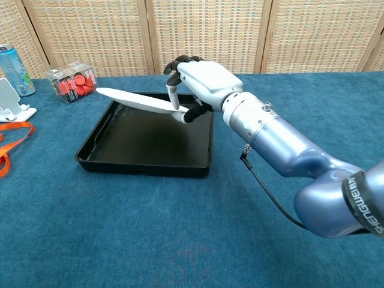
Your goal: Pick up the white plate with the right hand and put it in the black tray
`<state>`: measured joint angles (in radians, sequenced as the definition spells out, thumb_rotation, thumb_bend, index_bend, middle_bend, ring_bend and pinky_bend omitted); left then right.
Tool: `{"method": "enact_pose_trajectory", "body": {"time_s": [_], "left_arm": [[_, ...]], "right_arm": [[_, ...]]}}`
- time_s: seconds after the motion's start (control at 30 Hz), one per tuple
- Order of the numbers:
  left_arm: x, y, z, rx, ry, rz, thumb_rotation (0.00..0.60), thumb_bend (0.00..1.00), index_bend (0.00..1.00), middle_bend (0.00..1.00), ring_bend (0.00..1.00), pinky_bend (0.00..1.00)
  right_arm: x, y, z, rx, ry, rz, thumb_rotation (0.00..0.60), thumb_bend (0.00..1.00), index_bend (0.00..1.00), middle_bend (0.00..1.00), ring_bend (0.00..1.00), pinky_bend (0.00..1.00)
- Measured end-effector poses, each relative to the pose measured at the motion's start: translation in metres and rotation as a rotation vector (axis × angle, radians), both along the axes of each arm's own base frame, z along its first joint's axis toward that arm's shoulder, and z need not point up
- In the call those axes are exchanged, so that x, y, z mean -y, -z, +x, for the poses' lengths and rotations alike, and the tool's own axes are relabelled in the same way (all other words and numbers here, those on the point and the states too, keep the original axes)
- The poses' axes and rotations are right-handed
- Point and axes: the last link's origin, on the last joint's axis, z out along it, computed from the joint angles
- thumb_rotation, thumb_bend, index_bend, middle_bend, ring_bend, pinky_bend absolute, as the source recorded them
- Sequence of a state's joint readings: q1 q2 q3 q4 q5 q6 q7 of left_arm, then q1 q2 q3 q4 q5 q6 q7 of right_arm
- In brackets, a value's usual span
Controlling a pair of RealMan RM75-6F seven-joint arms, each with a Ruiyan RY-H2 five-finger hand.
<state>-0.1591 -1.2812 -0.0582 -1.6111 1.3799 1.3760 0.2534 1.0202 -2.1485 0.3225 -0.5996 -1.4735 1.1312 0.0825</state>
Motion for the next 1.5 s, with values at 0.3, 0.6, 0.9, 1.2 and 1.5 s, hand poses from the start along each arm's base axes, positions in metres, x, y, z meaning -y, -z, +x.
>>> {"method": "enact_pose_trajectory", "body": {"time_s": [0.3,0.6,0.9,1.2,1.5], "left_arm": [[0.0,0.002,0.001,-0.004,0.003,-0.01,0.6,0.0,0.0,0.0,0.0,0.0],[0.001,0.003,0.001,-0.007,0.004,-0.01,0.6,0.0,0.0,0.0,0.0,0.0],[0.001,0.003,0.001,-0.015,0.006,-0.005,0.6,0.0,0.0,0.0,0.0,0.0],[0.003,0.003,0.003,-0.021,0.017,0.005,0.6,0.0,0.0,0.0,0.0,0.0],[0.006,0.002,0.009,-0.023,0.049,0.023,0.6,0.0,0.0,0.0,0.0,0.0]], "right_arm": [[0.0,0.004,0.002,-0.016,-0.006,-0.007,0.6,0.26,0.44,0.12,0.0,0.0],[0.004,-0.001,-0.008,-0.039,0.027,-0.03,0.6,0.2,0.22,0.0,0.0,0.0],[0.008,-0.023,-0.032,-0.066,0.052,-0.081,0.6,0.2,0.12,0.0,0.0,0.0],[-0.009,-0.073,-0.099,-0.089,0.128,-0.124,0.6,0.15,0.0,0.0,0.0,0.0],[-0.085,-0.143,-0.189,-0.118,0.307,-0.109,0.6,0.13,0.0,0.0,0.0,0.0]]}}
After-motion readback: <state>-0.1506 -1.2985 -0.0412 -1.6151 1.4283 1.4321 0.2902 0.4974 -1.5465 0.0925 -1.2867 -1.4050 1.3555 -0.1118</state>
